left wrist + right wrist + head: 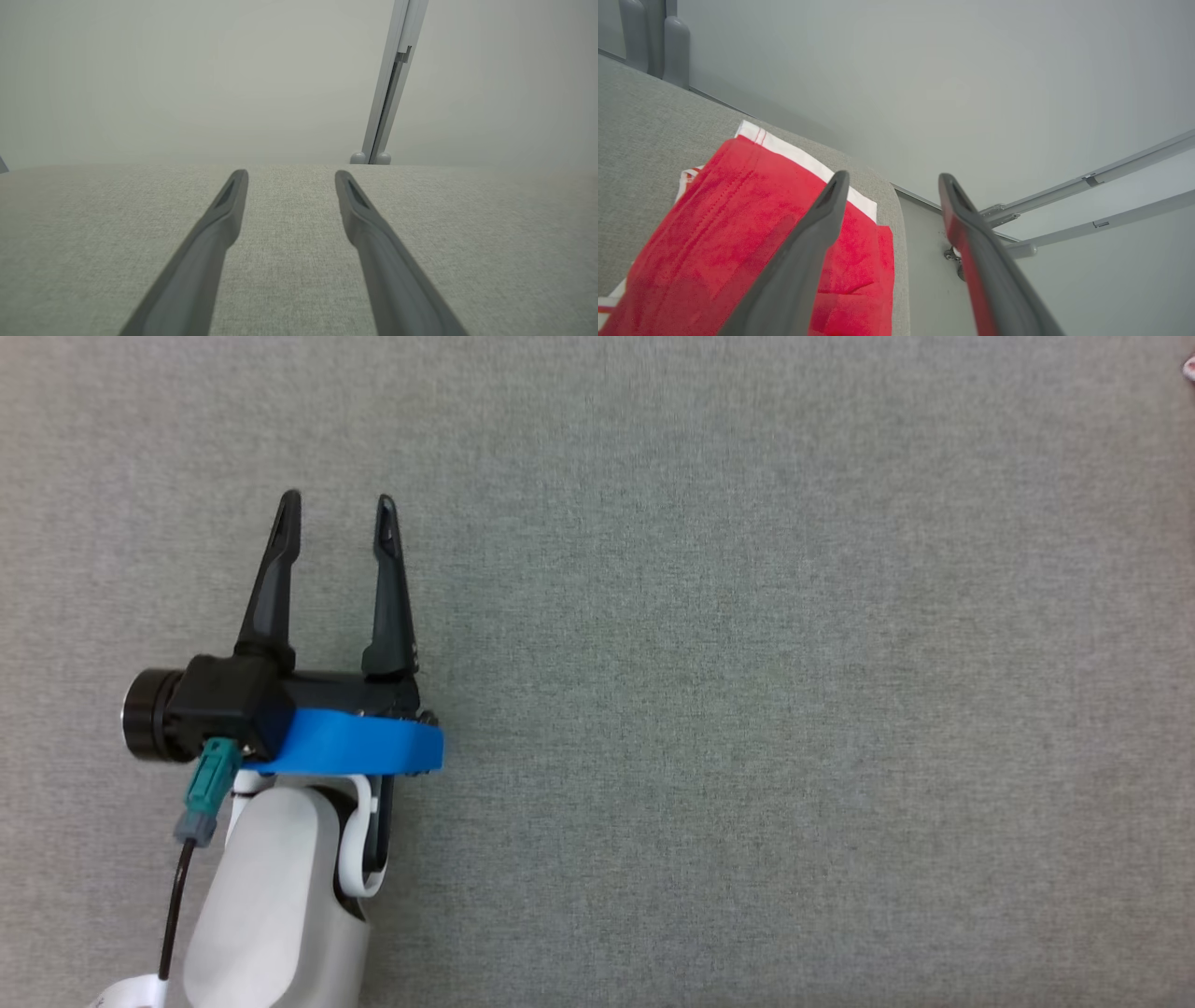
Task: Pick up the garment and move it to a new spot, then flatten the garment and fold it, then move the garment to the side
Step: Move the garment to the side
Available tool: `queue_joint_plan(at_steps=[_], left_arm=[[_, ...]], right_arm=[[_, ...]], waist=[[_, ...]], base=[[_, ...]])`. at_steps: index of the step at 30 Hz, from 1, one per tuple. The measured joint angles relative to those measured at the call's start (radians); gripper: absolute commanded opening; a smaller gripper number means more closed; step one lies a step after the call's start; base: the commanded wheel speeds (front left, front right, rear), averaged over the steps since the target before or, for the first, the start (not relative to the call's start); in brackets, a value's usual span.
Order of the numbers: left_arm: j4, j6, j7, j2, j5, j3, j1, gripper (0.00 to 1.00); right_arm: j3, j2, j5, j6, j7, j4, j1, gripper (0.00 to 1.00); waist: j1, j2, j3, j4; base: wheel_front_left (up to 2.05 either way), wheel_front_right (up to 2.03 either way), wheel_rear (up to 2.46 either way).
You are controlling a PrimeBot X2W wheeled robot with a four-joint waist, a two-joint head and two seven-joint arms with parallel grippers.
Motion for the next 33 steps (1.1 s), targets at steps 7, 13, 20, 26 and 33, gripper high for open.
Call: queue_joint_plan(at_steps=[7, 13, 20, 26, 33], left_arm=[[0.013, 0.005, 0.000, 0.006, -0.011, 0.036, 0.081, 1.00], [0.027, 0.009, 0.000, 0.016, -0.021, 0.060, 0.159, 1.00], [0.044, 0.011, 0.000, 0.032, -0.034, 0.078, 0.254, 1.00], [0.058, 0.017, 0.001, 0.036, -0.044, 0.080, 0.304, 1.00], [0.059, 0.018, 0.010, 0.044, -0.053, 0.078, 0.342, 1.00]], right_arm=[[-0.013, 0.158, 0.006, 0.000, -0.169, -0.010, 0.002, 1.00], [-0.001, 0.320, 0.006, 0.000, -0.281, -0.021, 0.062, 1.00], [0.048, 0.524, -0.008, 0.000, -0.335, -0.044, 0.165, 1.00], [0.063, 0.638, -0.013, 0.000, -0.348, -0.066, 0.277, 1.00], [0.017, 0.713, -0.018, 0.000, -0.348, -0.128, 0.438, 1.00]], waist=[[-0.0001, 0.0000, -0.109, 0.011], [-0.0003, 0.0000, -0.221, 0.017], [-0.0003, 0.0000, -0.335, -0.001], [-0.0004, 0.0000, -0.416, -0.014], [-0.0003, 0.0000, -0.478, -0.018]], base=[[0.00, 0.00, 0.00], [0.00, 0.00, 0.00], [0.00, 0.00, 0.00], [0.00, 0.00, 0.00], [0.00, 0.00, 0.00]])
